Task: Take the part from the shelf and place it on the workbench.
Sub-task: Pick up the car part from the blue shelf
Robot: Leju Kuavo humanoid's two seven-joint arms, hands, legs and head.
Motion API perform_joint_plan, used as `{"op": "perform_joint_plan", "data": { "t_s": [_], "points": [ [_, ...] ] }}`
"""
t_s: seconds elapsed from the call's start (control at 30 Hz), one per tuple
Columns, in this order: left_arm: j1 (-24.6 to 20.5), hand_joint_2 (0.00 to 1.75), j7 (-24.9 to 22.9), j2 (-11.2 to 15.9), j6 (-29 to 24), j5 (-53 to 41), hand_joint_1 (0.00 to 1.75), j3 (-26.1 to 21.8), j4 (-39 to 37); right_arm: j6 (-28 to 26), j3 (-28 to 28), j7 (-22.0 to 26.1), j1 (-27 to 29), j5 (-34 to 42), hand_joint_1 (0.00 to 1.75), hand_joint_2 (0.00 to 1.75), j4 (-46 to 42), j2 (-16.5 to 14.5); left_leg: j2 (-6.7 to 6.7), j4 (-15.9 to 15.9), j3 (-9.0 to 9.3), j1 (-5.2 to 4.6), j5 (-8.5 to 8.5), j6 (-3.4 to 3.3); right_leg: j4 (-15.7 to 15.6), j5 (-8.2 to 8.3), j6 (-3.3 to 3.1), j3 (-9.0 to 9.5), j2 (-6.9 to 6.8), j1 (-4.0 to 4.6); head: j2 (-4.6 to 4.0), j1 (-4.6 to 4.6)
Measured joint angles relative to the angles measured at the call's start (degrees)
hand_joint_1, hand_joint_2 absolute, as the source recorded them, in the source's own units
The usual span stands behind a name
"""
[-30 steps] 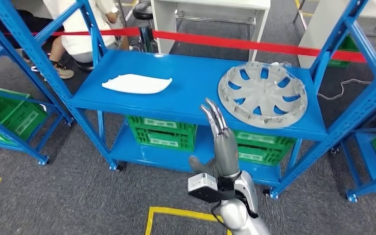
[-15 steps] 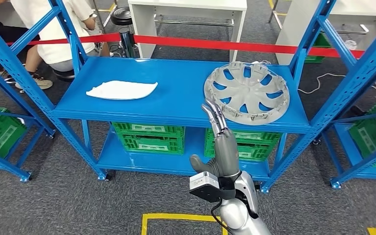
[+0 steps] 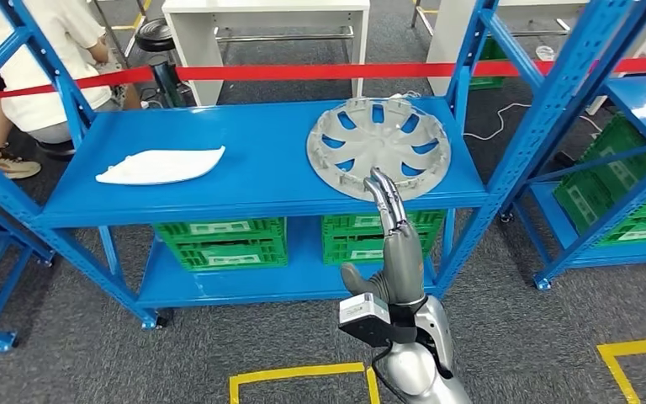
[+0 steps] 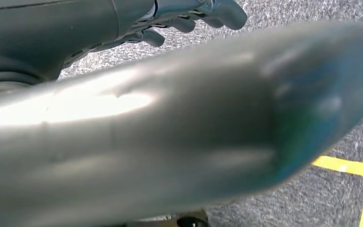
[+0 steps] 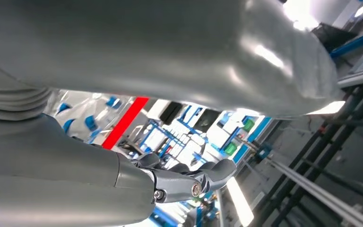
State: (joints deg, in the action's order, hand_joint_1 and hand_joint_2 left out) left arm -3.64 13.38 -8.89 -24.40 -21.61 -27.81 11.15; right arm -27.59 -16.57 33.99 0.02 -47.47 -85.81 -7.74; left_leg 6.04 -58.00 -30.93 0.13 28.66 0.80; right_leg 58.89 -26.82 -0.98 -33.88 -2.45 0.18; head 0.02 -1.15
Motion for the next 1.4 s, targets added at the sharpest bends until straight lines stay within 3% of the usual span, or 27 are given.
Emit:
{"op": "perform_joint_plan", "data": {
  "t_s": [0.1, 0.17, 0.33, 0.47, 0.57, 0.73, 0.97, 1.03, 1.1, 1.17, 1.2, 1.23, 1.3, 1.33, 1.4],
  "points": [
    [-0.30, 0.00, -0.08, 0.09, -0.07, 0.26, 0.00, 0.01, 0.02, -0.04, 0.21, 0.17, -0.04, -0.17, 0.00, 0.00, -0.04, -0.13, 0.03, 0.71, 0.47, -0.25, 0.00, -2.18, -0.56, 0.26, -0.06, 0.50, 0.31, -0.23, 0.00, 0.50],
    [-0.44, 0.00, -0.27, 0.13, -0.28, 0.31, 0.00, 0.01, 0.01, 0.05, 0.26, 0.20, -0.04, -0.35, 0.00, 0.00, -0.04, -0.20, -0.07, 0.87, 0.58, -0.27, -0.20, -1.88, -0.54, 0.07, -0.36, 0.56, 0.27, -0.10, 0.00, 0.58],
    [-0.26, 0.00, -0.68, 0.12, -0.96, 0.36, 0.00, -0.02, -0.04, 0.39, 0.26, 0.22, -0.07, -0.53, 0.00, 0.00, -0.01, -0.28, -0.49, 1.35, 0.62, -0.01, -0.67, 0.47, -0.44, -0.13, -0.67, 0.44, -0.08, 0.11, 0.00, 0.57],
    [-0.18, 0.00, -0.33, 0.11, -1.87, 0.46, 0.00, -0.10, -0.03, 0.62, 0.26, 0.28, -0.09, -0.64, 0.00, 0.00, 0.15, -0.29, -0.59, 1.40, 0.61, 0.03, -0.67, 1.00, -0.42, -0.17, -0.72, 0.46, -0.14, 0.12, 0.00, 0.56],
    [-0.15, 0.00, 0.29, 0.05, -2.58, 0.52, 0.00, -0.19, -0.03, 0.84, 0.26, 0.37, -0.11, -0.70, 0.00, 0.00, 0.27, -0.32, -0.61, 1.35, 0.61, 0.00, -0.61, 1.08, -0.44, -0.16, -0.70, 0.51, -0.14, 0.06, 0.00, 0.54],
    [-0.13, 0.00, 0.99, 0.04, -2.84, 0.73, 0.00, -0.60, -0.03, 1.12, 0.26, 0.53, -0.15, -0.70, 0.00, 0.00, 0.72, -0.57, -0.62, 0.92, 0.51, -0.22, -0.24, 0.58, -0.53, -0.07, -0.27, 0.61, -0.16, -0.19, 0.00, 0.56],
    [-0.08, 0.00, 0.87, 0.06, -2.79, -0.18, 0.00, -0.61, -0.04, 0.69, 0.27, 0.87, -0.14, -0.70, 0.00, 0.00, 1.15, -0.65, -0.86, 1.09, 0.73, -0.28, -0.08, -0.66, -0.48, -0.23, 1.09, 0.74, -0.29, -0.48, 0.00, 0.55],
    [-0.18, 0.00, 0.49, 0.03, -2.71, -0.30, 0.00, -0.62, -0.03, 0.57, 0.28, 0.94, -0.17, -0.71, 0.00, 0.00, 1.16, -0.68, -1.15, 1.78, 1.41, 0.18, -0.35, -1.14, 2.56, -1.79, 1.61, -0.65, 0.76, -0.55, 0.00, 0.41],
    [-0.24, 0.00, 0.08, 0.00, -2.52, -0.43, 0.00, -0.63, -0.04, 0.51, 0.31, 0.96, -0.04, -0.71, 0.00, 0.00, 1.24, -0.66, -1.43, 1.85, 1.60, 0.33, -0.20, -1.42, 9.90, -4.69, 2.01, -4.59, 1.87, -0.85, 0.00, 0.27],
    [-0.16, 0.00, -0.24, -0.03, -2.33, -0.56, 0.00, -0.63, -0.05, 0.49, 0.34, 0.88, 0.11, -0.70, 0.00, 0.00, 1.33, -0.63, -1.77, 1.70, 1.85, 0.41, 0.20, -1.35, 15.37, -5.68, 2.39, -8.14, 2.08, -1.09, 0.00, 0.23],
    [-0.12, 0.00, -0.31, -0.07, -2.27, -0.61, 0.00, -0.64, -0.05, 0.50, 0.35, 0.85, 0.11, -0.70, 0.00, 0.00, 1.35, -0.62, -1.93, 1.59, 2.12, 0.50, 0.48, -1.18, 15.00, -4.51, 2.50, -8.42, 2.07, -1.21, 0.00, 0.23],
    [-0.10, 0.00, -0.36, -0.11, -2.21, -0.63, 0.00, -0.66, -0.05, 0.51, 0.35, 0.81, 0.10, -0.74, 0.00, 0.00, 1.36, -0.61, -2.06, 1.46, 2.51, 0.64, 0.86, -0.94, 12.38, -2.36, 2.58, -7.53, 1.96, -1.35, 0.00, 0.22],
    [-0.11, 0.00, -0.36, -0.21, -2.09, -0.66, 0.00, -0.67, -0.05, 0.56, 0.35, 0.66, 0.03, -0.92, 0.00, 0.00, 1.37, -0.61, -2.21, 1.07, 3.17, 0.82, 1.89, -0.19, 4.81, 1.26, 2.63, -4.19, 1.18, -1.35, 0.00, 0.14],
    [-0.11, 0.00, -0.33, -0.23, -2.04, -0.67, 0.00, -0.67, -0.04, 0.60, 0.33, 0.54, -0.01, -1.03, 0.00, 0.00, 1.38, -0.61, -2.22, 0.90, 3.34, 0.79, 2.39, 0.25, 2.24, 1.79, 2.25, -2.88, 0.82, -1.26, 0.00, 0.06],
    [-0.14, 0.00, -0.31, -0.27, -2.03, -0.72, 0.00, -0.67, -0.03, 0.64, 0.32, 0.26, -0.02, -1.16, 0.00, 0.00, 1.40, -0.60, -2.02, 0.89, 3.60, 0.56, 3.11, 1.10, 0.95, 0.74, 1.09, -2.02, 0.66, -0.87, 0.00, 0.05]
  ]
}}
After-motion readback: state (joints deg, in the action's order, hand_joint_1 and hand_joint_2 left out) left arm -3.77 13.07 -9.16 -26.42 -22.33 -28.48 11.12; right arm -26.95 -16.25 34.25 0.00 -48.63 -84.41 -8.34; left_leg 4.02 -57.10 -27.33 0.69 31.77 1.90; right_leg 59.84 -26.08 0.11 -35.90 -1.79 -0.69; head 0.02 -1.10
